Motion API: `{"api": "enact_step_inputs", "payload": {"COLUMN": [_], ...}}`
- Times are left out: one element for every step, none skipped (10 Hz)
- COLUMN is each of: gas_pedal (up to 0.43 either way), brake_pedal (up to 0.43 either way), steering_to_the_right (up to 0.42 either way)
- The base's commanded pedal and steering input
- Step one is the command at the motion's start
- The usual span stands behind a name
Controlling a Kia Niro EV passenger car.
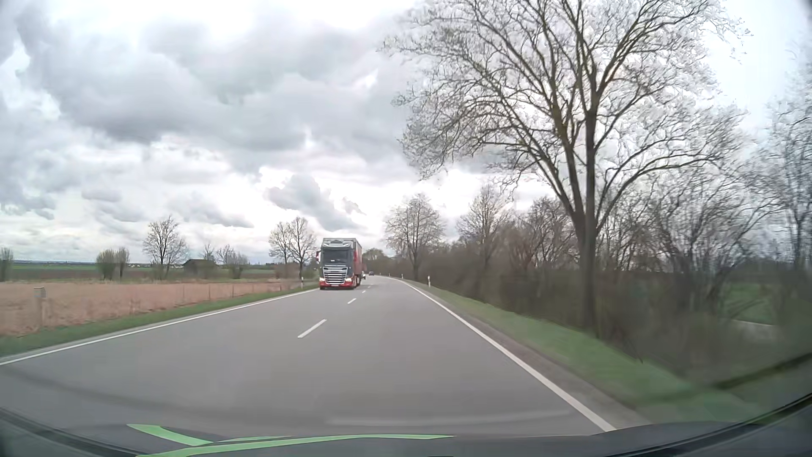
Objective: Follow the waypoints while adhering to traffic rules and regulations
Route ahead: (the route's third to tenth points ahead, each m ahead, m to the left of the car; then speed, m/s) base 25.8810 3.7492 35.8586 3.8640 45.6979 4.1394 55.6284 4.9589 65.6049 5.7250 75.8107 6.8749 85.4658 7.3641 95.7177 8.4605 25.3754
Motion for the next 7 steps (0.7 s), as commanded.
{"api": "enact_step_inputs", "payload": {"gas_pedal": [0.24,0.24,0.24,0.24,0.24,0.24,0.24], "brake_pedal": [0.0,0.0,0.0,0.0,0.0,0.0,0.0], "steering_to_the_right": [-0.003,-0.003,-0.003,-0.004,-0.005,-0.006,-0.006]}}
